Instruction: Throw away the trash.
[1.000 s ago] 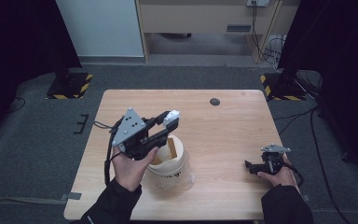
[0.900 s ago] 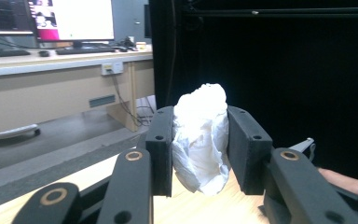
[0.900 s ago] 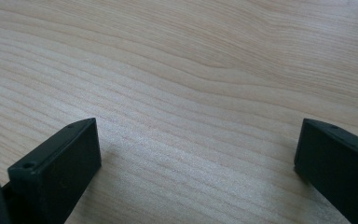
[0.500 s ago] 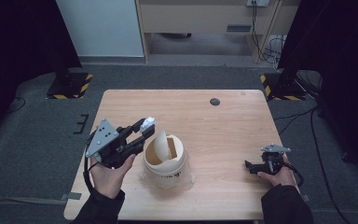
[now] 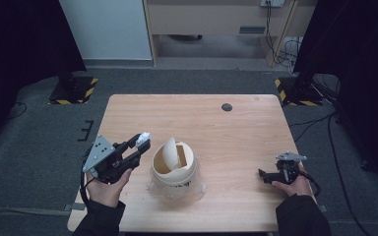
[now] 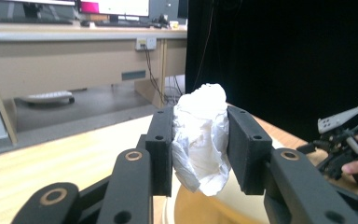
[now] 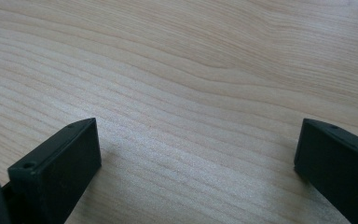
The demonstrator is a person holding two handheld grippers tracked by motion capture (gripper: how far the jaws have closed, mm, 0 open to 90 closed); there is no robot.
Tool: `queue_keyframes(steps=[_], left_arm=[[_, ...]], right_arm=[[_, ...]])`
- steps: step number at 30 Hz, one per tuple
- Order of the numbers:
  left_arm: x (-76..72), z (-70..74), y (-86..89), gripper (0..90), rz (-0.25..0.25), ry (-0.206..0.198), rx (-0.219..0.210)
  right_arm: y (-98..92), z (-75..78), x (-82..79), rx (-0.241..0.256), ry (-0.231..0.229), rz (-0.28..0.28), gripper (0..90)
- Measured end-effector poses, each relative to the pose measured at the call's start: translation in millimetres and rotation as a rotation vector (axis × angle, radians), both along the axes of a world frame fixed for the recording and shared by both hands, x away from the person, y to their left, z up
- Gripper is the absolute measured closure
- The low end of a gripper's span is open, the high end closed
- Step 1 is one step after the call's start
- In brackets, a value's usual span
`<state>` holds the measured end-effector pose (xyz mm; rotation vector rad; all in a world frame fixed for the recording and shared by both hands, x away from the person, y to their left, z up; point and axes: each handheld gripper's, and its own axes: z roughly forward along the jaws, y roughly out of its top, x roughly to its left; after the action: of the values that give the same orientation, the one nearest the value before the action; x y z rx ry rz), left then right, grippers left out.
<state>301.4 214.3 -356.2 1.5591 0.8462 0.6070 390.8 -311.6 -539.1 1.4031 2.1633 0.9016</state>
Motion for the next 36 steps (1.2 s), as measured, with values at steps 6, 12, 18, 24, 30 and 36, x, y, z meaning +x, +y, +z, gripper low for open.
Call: queue_keyframes(steps=[6,12,18,24,30,36], left_arm=[[3.2,-14.5,8.0,63.3,0.017,0.029,0.004],[11.4,-34.7,8.4,63.1,0.015,0.075,0.026],[13.5,-47.2,3.1,63.1,-0.014,0.107,0.054],[14.5,-51.9,-2.8,63.0,-0.048,0.121,0.060],[16.4,-56.8,-6.1,62.9,-0.074,0.140,0.061],[18.9,-64.2,-10.8,62.8,-0.090,0.166,0.075]], right_arm=[[0.0,0.0,0.0,-0.001,0.000,0.000,0.8],[0.0,0.0,0.0,0.000,0.000,0.000,0.8],[0.1,0.0,0.0,0.000,0.000,0.001,0.8],[0.0,0.0,0.0,-0.001,-0.001,0.003,0.8],[0.1,0.0,0.0,-0.001,-0.001,0.005,0.8],[0.0,0.0,0.0,-0.001,-0.001,0.005,0.8]])
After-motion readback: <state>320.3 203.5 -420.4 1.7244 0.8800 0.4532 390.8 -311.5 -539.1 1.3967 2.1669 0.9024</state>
